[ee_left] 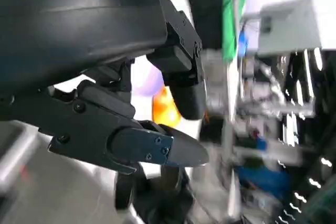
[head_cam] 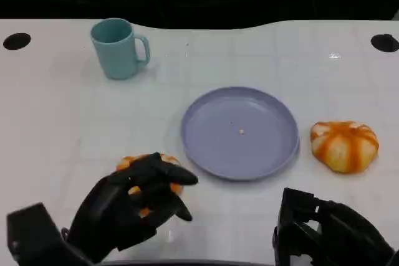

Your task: Grasp the bread from the table and place it into the plate.

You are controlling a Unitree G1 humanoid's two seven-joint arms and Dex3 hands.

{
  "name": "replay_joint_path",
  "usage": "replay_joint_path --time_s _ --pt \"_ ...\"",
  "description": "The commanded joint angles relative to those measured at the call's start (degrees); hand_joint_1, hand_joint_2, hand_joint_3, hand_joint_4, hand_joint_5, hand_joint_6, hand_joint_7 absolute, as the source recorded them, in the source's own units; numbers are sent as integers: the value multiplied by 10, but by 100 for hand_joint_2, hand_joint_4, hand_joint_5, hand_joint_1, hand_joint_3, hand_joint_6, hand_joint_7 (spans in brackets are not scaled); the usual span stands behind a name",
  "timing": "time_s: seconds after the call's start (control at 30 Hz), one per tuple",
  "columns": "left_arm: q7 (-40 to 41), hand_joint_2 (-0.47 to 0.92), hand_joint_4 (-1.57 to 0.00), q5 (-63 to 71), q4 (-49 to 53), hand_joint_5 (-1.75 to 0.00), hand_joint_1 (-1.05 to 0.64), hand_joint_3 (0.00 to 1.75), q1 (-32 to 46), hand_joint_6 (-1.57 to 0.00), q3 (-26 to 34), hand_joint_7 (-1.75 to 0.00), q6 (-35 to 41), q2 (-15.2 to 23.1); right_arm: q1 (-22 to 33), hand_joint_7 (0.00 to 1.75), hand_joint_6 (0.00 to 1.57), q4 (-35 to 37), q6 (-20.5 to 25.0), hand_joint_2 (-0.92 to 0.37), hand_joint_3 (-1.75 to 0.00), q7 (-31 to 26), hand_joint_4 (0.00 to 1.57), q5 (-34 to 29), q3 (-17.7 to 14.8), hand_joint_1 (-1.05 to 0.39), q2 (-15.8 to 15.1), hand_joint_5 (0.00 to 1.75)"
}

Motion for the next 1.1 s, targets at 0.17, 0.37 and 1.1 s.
replay_joint_path --time_s 0.17,0.37,1.1 --pt "92 92 -39 131 -46 -75 -68 17 1 -44 6 -7 -75 55 7 172 41 -17 10 -92 -45 -10 62 2 -1 -53 -2 175" --pt "136 92 -36 211 -85 -59 -65 12 2 -37 -2 0 -63 92 9 171 41 -20 8 -92 -46 -13 61 0 1 -53 -3 175" --pt "212 92 -34 712 -104 -12 -77 3 -77 -22 -155 -1 148 174 7 170 41 -19 11 -92 -45 -10 60 0 2 -52 -4 175"
